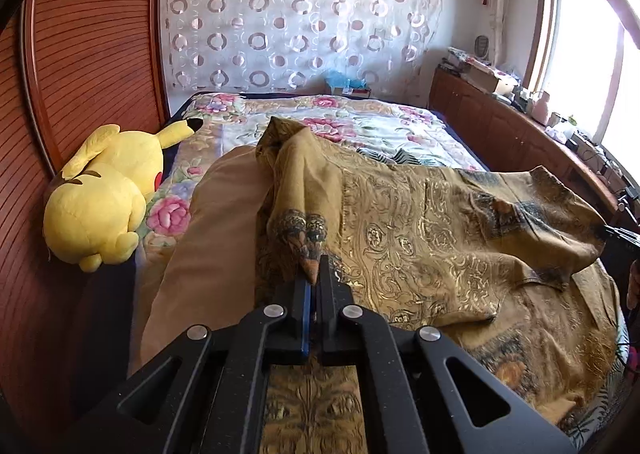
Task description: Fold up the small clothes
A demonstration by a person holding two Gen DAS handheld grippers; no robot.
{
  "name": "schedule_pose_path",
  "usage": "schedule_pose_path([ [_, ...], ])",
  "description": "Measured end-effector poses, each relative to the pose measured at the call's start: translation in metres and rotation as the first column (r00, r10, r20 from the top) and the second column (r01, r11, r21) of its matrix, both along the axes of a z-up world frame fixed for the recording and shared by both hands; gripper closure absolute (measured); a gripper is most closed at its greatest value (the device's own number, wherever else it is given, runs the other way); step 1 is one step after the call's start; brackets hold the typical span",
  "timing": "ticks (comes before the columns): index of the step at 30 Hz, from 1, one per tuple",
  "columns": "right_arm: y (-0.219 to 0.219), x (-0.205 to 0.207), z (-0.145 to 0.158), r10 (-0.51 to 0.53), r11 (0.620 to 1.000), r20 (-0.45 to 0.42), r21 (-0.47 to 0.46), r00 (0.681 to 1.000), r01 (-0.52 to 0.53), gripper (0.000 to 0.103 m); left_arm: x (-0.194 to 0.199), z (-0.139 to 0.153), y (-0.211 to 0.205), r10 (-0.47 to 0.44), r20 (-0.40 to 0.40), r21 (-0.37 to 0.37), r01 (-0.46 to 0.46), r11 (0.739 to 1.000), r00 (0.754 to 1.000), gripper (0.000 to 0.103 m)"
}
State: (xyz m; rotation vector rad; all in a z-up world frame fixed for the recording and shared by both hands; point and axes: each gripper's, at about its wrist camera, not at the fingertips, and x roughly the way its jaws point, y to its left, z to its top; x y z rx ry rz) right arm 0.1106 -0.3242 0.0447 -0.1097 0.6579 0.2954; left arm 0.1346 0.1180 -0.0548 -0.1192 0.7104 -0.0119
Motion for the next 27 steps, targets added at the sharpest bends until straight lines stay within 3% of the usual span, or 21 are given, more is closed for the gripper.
schedule_pose_path([
  [7, -0.013, -0.029, 0.000, -0.015, 1.000, 0.028, 0.007, 0.999, 0.015, 0.100, -0.039, 0.008, 0.004, -0.007, 0.026, -0.035, 0.008, 0.999, 1.000, 0.101],
  [17, -0.023, -0.080, 0.006, -0.029, 1.000, 0.049, 0.005, 0.998, 0.029, 0.100, -0.111, -0.008, -0.005, -0.025, 0.002, -0.079, 0.026, 0.997, 1.000, 0.101],
  [23, -0.028, -0.105, 0.011, -0.034, 0.998, 0.049, 0.051, 0.998, 0.031, 0.100, -0.145, 0.004, -0.003, -0.032, 0.011, -0.120, 0.033, 0.992, 0.999, 0.101],
  [27, -0.036, -0.116, 0.009, -0.034, 0.998, 0.039, 0.047, 0.999, 0.032, 0.100, -0.148, -0.010, -0.006, -0.028, -0.050, -0.098, 0.023, 0.995, 0.998, 0.101],
])
